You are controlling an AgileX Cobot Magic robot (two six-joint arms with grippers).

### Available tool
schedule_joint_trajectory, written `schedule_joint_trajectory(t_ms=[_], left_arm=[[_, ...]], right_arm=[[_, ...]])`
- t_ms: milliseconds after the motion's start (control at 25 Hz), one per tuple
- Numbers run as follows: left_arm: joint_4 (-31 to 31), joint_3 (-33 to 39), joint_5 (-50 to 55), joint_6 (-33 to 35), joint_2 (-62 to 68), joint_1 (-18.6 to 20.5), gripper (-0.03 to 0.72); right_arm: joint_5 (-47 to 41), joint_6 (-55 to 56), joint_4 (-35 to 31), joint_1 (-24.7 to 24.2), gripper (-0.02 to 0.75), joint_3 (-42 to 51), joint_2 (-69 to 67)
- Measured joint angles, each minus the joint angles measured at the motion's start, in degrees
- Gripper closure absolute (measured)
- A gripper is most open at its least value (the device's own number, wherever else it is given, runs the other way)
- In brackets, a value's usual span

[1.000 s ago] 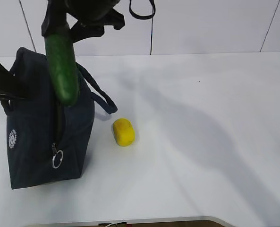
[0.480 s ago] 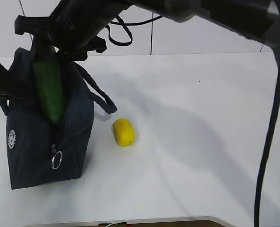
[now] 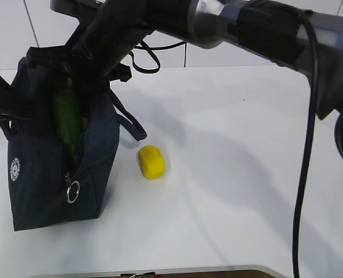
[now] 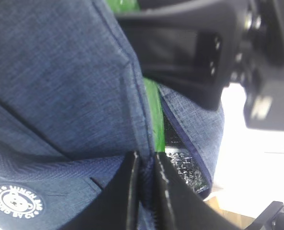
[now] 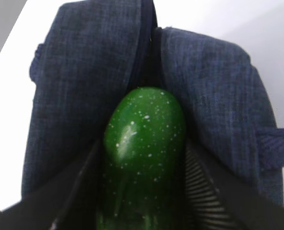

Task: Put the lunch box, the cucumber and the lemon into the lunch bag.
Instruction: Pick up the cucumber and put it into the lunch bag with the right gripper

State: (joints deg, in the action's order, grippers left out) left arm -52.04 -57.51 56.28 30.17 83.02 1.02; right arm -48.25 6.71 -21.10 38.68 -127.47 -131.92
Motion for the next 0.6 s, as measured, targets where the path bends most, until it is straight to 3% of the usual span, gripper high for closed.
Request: schedule_joint_trajectory(t_ms=[280, 600], left_arm=[[-0.43, 0.0, -0.14, 0.2, 0.0, 0.0, 0.676], [-0.43, 0.0, -0.14, 0.33, 0.0, 0.0, 0.676]], right_arm=[[-0.58, -1.38, -0.12, 0.0, 0.339, 0.0, 0.0], [-2.68, -4.16, -2.11, 0.0, 0.192, 0.0, 0.0]])
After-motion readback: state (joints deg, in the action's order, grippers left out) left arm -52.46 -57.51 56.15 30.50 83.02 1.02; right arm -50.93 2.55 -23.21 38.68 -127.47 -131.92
